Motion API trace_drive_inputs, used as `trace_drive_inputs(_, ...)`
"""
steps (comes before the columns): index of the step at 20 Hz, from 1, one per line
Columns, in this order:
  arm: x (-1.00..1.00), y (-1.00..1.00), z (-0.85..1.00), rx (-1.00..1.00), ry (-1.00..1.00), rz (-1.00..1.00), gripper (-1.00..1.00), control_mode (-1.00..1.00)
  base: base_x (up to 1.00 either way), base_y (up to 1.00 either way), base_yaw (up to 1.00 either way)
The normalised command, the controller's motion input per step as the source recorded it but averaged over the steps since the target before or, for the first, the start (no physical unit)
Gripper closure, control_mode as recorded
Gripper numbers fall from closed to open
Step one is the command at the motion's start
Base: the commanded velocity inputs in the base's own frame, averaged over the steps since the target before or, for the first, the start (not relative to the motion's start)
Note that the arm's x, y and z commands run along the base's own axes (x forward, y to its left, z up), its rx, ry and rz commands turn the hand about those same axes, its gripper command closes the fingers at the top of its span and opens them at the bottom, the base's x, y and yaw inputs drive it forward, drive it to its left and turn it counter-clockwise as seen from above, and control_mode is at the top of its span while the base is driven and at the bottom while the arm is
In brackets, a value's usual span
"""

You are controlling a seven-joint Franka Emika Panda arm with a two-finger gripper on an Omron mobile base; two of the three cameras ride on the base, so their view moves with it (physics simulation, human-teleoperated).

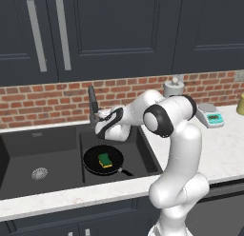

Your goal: Pick the pan and sponge and place them into the sink. Then turn on the water.

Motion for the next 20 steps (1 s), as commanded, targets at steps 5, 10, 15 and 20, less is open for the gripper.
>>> trace_drive_inputs(5,0.0,0.0,-0.26,0.0,-0.1,0.0,-1.0,-1.0,0.0,0.0,0.0)
trace_drive_inputs(10,0.0,0.0,-0.19,0.0,-0.07,0.0,-1.0,-1.0,0.0,0.0,0.0)
trace_drive_inputs(15,0.0,0.0,-0.17,0.0,-0.06,0.0,-1.0,-1.0,0.0,0.0,0.0)
trace_drive_inputs(20,0.0,0.0,-0.03,0.0,0.0,0.0,-1.0,-1.0,0.0,0.0,0.0)
